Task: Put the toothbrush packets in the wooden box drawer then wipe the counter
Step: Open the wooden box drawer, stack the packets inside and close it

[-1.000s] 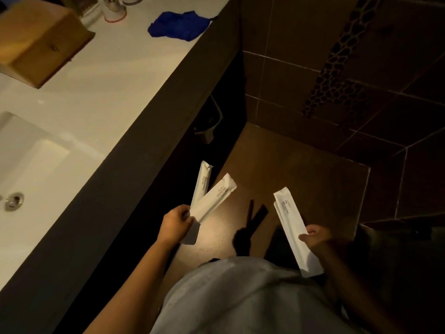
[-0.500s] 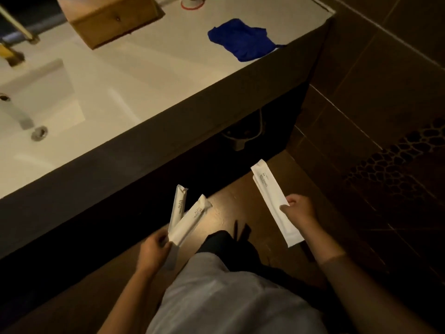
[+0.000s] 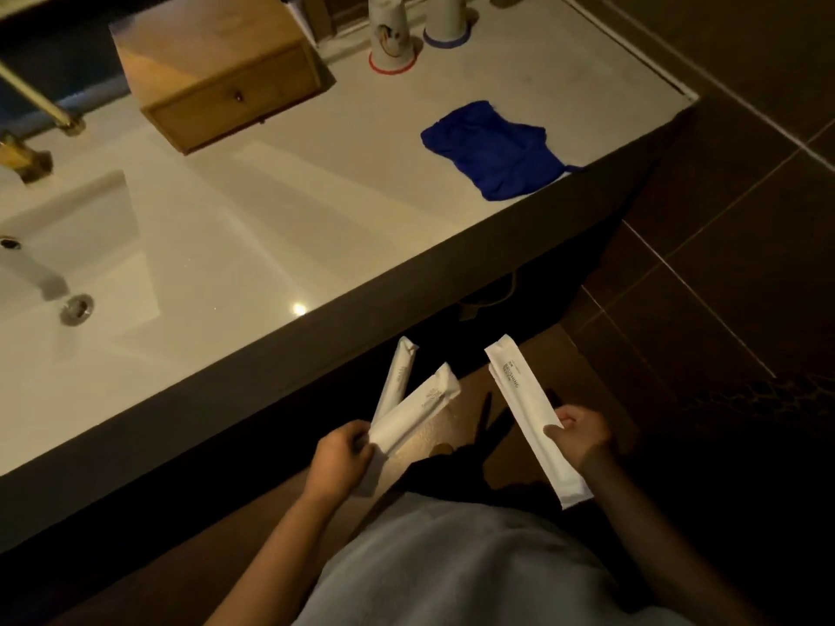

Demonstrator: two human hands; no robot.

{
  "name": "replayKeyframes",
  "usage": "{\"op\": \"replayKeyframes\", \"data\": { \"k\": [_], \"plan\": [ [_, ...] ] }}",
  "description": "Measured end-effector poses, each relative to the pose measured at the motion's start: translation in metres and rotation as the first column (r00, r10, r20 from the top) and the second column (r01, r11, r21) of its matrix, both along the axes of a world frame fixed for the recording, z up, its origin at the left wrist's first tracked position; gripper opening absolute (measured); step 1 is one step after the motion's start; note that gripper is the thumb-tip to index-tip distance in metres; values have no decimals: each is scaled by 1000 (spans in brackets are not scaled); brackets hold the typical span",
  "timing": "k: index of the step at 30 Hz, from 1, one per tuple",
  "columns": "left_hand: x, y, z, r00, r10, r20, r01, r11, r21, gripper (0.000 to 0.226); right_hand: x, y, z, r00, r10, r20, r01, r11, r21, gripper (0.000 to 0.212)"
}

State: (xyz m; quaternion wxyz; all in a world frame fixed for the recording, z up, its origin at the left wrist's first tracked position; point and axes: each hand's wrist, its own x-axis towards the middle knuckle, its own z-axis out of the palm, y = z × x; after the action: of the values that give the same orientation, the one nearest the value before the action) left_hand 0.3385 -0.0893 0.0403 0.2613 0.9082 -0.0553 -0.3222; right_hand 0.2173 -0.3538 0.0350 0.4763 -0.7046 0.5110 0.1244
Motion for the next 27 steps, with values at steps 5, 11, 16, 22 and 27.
{"op": "replayKeyframes", "data": {
  "k": [5,11,16,22,27],
  "plan": [
    [36,-60,44,994,-93,49,102,967,-233,24,23,-17,40,964,-155,218,159,987,-1,13],
    [74,-109,85,998,16,66,16,887,-461,26,74,-47,76,853,-262,451,243,965,100,22],
    [110,-141,96,956,293,37,-220,791,-571,23,156,-76,103,787,-239,569,124,964,234,25],
    [178,-159,113,890,456,17,-360,725,-588,23,268,-87,123,762,-100,639,-89,963,255,20],
    [244,-160,121,867,497,-10,-435,749,-500,20,340,-76,124,795,-50,605,-144,953,268,16]
  ]
}}
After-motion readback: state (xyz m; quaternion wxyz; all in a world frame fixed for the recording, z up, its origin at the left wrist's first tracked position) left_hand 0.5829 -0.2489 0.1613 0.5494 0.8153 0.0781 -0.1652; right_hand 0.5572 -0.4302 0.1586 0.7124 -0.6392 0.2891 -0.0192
